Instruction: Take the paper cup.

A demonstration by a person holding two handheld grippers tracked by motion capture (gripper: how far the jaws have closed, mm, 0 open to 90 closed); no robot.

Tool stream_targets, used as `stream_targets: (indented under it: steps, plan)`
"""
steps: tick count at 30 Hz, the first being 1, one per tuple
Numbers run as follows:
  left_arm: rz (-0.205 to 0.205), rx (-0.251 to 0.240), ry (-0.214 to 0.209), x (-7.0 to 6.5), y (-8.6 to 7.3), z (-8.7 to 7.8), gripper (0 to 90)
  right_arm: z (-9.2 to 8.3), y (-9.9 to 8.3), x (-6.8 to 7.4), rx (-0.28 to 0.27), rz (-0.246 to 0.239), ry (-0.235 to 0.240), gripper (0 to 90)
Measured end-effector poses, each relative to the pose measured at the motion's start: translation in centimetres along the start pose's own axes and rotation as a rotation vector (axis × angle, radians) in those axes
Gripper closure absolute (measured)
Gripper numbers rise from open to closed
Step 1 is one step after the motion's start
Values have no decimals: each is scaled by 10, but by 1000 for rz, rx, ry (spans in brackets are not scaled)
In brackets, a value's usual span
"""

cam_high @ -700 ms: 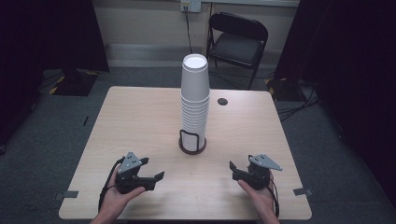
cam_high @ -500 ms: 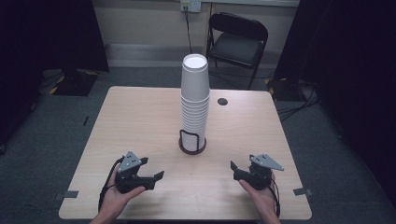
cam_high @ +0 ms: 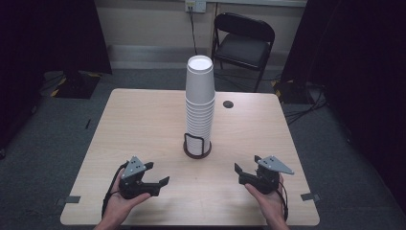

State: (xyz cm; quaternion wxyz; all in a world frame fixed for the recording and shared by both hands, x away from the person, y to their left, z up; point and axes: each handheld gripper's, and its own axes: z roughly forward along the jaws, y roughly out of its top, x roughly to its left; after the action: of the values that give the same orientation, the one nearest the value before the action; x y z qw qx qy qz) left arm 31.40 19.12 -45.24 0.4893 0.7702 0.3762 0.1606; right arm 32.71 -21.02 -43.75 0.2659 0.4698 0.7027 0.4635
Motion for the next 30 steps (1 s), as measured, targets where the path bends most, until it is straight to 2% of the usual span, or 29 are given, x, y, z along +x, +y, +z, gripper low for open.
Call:
stream_targets:
  steps: [2,7,9,14,15,17,19,22,30]
  plan:
    - [10,-9,7,-2,-1,-2,191,-3,6,2,-8,3,6,176]
    - [4,-9,2,-3,-2,-2,194,-7,17,7,-35,-7,24,173]
    - [-1,-21,-11,-4,-1,-1,193,-8,24,9,-44,-18,48,198]
    - [8,-27,-23,-7,-1,1,187,-6,35,11,-65,-26,65,196]
    - [9,-27,-27,-8,-1,2,186,-4,44,13,-76,-22,81,188]
    - [9,-28,-26,-9,-1,2,186,-4,45,14,-83,-24,85,187]
    - [21,-23,-24,-9,-1,1,186,-3,57,19,-96,-50,99,187]
    - [38,-11,-14,-9,-1,1,190,-3,68,24,-112,-63,124,183]
    - [28,-8,-19,-7,-1,1,196,-2,97,30,-172,-63,176,212]
